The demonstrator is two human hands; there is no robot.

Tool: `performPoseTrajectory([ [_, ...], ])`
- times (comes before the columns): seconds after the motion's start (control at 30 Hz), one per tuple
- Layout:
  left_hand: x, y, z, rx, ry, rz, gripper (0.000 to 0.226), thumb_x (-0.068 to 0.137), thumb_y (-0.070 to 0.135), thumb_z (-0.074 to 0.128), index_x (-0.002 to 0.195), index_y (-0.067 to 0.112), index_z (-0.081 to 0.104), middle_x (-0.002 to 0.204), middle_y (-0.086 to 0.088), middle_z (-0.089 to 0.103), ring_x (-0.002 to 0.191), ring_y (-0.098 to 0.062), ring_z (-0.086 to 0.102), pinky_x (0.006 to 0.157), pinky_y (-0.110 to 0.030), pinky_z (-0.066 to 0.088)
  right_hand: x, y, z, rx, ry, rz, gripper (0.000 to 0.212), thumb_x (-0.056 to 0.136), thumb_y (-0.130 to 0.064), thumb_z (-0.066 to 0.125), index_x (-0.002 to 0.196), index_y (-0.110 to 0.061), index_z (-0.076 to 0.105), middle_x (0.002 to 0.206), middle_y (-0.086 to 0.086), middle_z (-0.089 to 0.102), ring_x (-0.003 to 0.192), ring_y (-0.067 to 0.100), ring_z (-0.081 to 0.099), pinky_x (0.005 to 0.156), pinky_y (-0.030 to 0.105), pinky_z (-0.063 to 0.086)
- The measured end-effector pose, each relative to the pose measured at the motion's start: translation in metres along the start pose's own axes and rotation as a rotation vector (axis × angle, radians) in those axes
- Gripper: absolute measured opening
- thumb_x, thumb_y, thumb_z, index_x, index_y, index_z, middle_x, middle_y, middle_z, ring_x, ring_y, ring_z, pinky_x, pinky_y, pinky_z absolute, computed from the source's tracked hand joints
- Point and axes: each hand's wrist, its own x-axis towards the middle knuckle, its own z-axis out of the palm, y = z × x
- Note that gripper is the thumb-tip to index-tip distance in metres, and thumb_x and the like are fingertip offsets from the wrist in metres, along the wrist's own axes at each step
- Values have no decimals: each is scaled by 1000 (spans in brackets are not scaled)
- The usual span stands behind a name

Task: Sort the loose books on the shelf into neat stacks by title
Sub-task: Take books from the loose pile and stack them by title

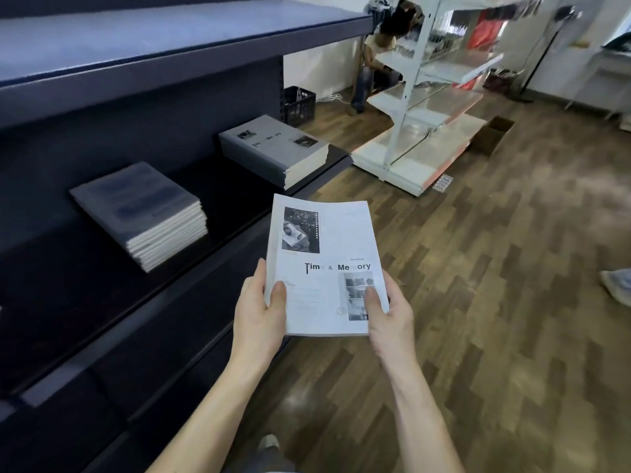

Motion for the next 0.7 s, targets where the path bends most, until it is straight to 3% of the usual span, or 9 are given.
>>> performPoseTrajectory([
  [0.13, 21, 5, 14, 4, 30, 3, 42, 101, 20, 44, 143, 22, 42, 94, 31, 41, 86, 33, 41, 72, -8, 33, 30, 6, 1, 0, -26, 15, 30, 103, -16, 53, 127, -32, 59, 108, -37, 65, 104, -7, 63, 85, 12, 49],
  [0.23, 46, 6, 23, -17, 67, 2, 38, 101, 17, 45, 138, 18, 46, 92, 30, 41, 85, 31, 43, 71, -9, 34, 59, 10, 8, -3, -56, 22, 32, 103, -16, 53, 132, -28, 60, 118, -23, 68, 108, 0, 64, 90, 19, 51],
  [0.4, 93, 12, 40, -61, 131, -9, 38, 101, 17, 45, 139, 20, 46, 93, 31, 42, 86, 31, 43, 71, -6, 33, 117, 6, 19, -43, -128, -5, 31, 103, -14, 52, 130, -28, 58, 115, -19, 69, 100, -7, 65, 77, 6, 46],
  [0.5, 127, 19, 50, -80, 170, -22, 39, 101, 18, 45, 140, 24, 45, 95, 33, 43, 85, 33, 42, 70, -2, 32, 159, 0, 27, -84, -163, -28, 31, 103, -17, 52, 131, -28, 58, 115, -18, 70, 102, -3, 65, 80, 10, 48],
  [0.6, 156, 26, 58, -107, 195, -43, 48, 101, 22, 46, 148, 26, 37, 115, 31, 46, 89, 32, 41, 78, -5, 31, 190, -9, 33, -87, -198, -31, 31, 103, -18, 53, 131, -30, 57, 117, -19, 68, 102, -6, 65, 78, 8, 47],
  [0.7, 180, 31, 64, -121, 207, -49, 49, 102, 22, 46, 149, 26, 35, 106, 36, 41, 87, 36, 38, 72, 2, 31, 217, -15, 40, -84, -223, -47, 30, 102, -19, 54, 130, -30, 57, 116, -18, 68, 100, -7, 65, 74, 5, 46],
])
